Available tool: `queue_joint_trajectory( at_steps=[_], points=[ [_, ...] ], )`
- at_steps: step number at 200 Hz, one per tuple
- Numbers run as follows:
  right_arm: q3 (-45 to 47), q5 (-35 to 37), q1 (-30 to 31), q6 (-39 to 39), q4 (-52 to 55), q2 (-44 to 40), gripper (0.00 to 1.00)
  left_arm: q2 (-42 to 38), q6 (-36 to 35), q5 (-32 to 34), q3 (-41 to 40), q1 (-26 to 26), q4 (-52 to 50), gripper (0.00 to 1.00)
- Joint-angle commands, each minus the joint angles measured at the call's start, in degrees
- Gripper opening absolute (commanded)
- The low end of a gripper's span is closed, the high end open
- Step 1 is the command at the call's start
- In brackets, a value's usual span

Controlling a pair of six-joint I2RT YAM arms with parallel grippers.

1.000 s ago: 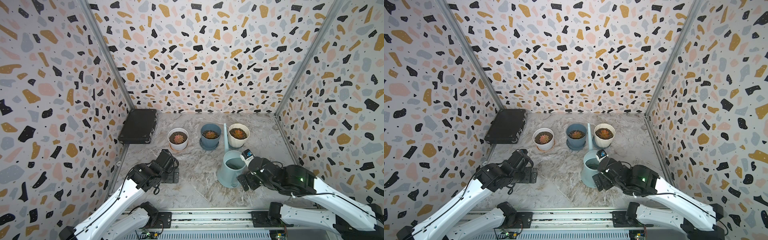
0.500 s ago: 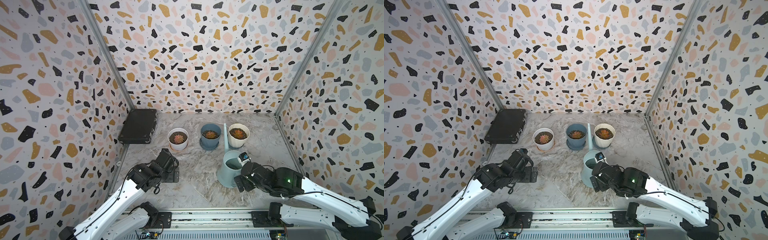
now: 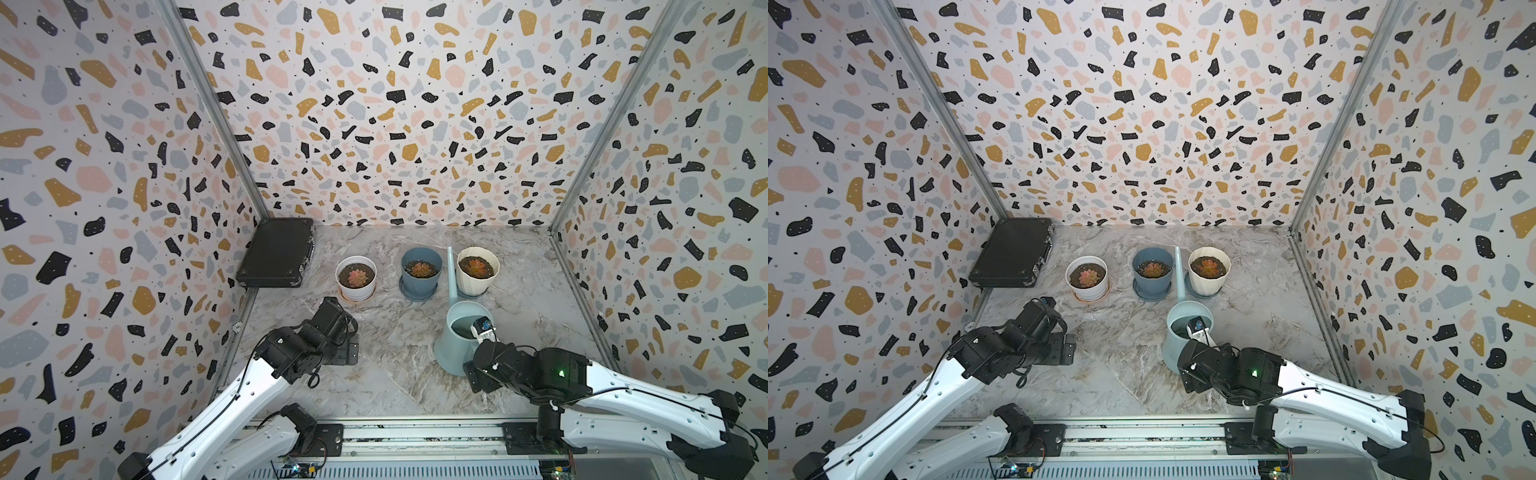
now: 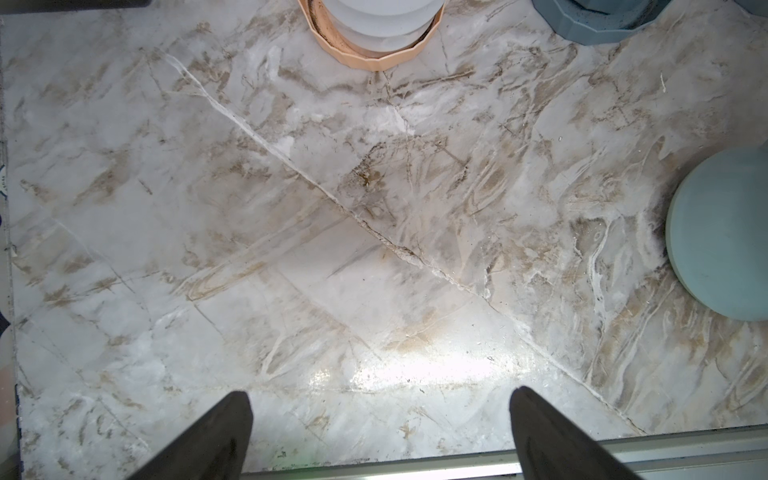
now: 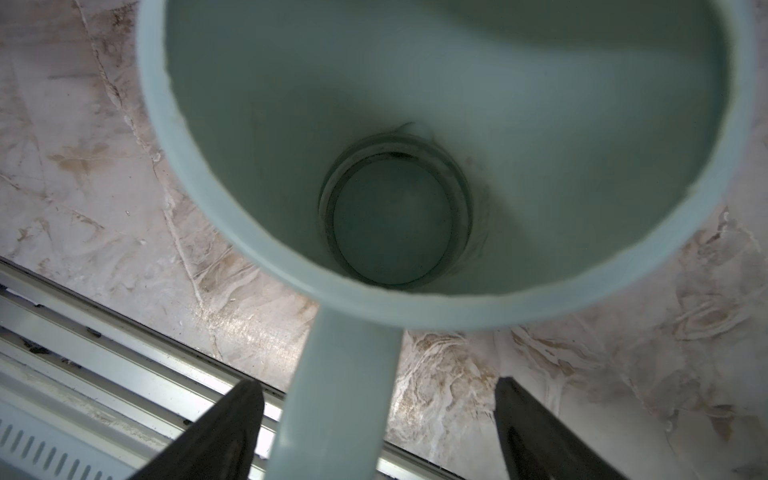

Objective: Water the succulent around the soil edge
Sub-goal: Pick up the watering can from the center of the board.

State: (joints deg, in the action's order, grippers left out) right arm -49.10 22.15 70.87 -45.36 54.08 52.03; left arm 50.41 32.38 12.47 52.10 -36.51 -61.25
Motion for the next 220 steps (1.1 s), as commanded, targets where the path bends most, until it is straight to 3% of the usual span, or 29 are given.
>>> queue_joint_trajectory(
  at_steps=[1, 90, 166, 220],
  points=[
    [1.0, 1.8, 1.6, -2.7, -2.4, 0.0, 0.89, 0.1, -0.4, -0.2, -0.7, -0.3, 1.1, 0.99],
    [-3.0, 9.7, 5.0, -3.1, 1.7, -0.9, 0.80, 0.2, -0.4, -0.2, -0.9, -0.3, 1.2, 0.99],
    [-3.6, 9.3, 4.9, -2.5, 3.2, -0.6, 0.60, 0.2, -0.5, 0.2, -1.1, -0.3, 1.4, 0.99],
    [-2.7, 7.1, 5.0, -2.0, 0.8, 0.8, 0.61, 0.5, -0.6, 0.2, -1.1, -0.3, 1.7, 0.99]
  ],
)
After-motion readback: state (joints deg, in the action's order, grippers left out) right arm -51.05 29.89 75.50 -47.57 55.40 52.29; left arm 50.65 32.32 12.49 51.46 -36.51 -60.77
